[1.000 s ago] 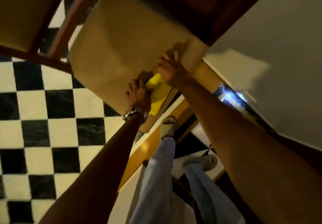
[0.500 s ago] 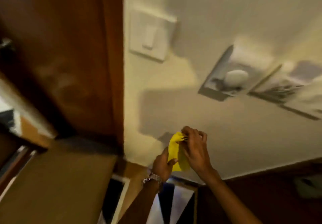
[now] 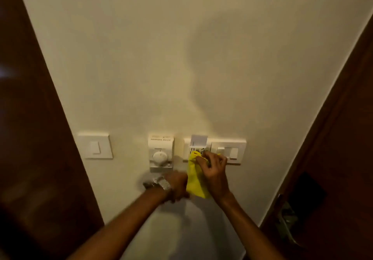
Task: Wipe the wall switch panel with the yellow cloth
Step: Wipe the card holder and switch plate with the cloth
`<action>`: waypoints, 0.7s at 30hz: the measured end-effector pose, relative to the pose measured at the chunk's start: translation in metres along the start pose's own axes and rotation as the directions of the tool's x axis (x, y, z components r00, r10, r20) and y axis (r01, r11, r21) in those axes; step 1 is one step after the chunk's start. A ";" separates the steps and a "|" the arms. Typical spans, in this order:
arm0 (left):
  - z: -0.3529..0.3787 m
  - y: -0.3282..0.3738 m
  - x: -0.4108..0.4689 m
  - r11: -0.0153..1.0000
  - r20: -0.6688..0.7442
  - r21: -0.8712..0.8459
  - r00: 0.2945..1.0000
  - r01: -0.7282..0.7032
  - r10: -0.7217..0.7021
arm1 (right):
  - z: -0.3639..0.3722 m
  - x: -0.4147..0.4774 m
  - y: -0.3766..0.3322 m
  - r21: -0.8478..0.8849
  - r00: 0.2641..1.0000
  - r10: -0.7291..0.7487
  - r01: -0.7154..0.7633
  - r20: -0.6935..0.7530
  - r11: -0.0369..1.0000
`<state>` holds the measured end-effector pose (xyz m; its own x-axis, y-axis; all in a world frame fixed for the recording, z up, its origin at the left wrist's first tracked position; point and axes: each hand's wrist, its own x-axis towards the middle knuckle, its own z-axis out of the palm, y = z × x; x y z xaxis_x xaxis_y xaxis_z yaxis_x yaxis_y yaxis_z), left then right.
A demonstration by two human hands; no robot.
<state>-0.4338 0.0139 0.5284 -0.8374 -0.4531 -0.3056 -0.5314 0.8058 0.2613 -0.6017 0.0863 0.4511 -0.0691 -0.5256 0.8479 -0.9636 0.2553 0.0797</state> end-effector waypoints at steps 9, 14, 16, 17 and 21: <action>-0.257 0.018 -0.010 0.786 -0.834 0.547 0.103 0.287 0.542 | 0.033 -0.032 -0.020 0.013 0.975 0.217 -0.218 0.052 0.976; -0.287 -0.003 0.036 0.723 -0.783 0.599 0.065 0.344 0.618 | 0.048 -0.025 -0.037 0.184 0.939 0.321 -0.340 0.127 0.922; -0.286 -0.008 0.049 0.738 -0.782 0.584 -0.009 0.339 0.623 | 0.057 -0.018 -0.036 0.220 0.930 0.344 -0.364 0.127 0.905; -0.286 -0.010 0.054 0.740 -0.779 0.578 -0.038 0.344 0.626 | 0.061 -0.016 -0.035 0.227 0.930 0.344 -0.365 0.130 0.903; -0.288 -0.016 0.061 0.735 -0.758 0.575 -0.103 0.360 0.644 | 0.079 -0.034 -0.030 0.223 0.960 0.276 -0.280 0.049 0.934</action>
<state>-0.5129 -0.1363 0.7693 -0.3531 0.2759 0.8940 -0.6181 0.6485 -0.4443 -0.5906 0.0325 0.3790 -0.3453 -0.4738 0.8101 -0.9379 0.2047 -0.2800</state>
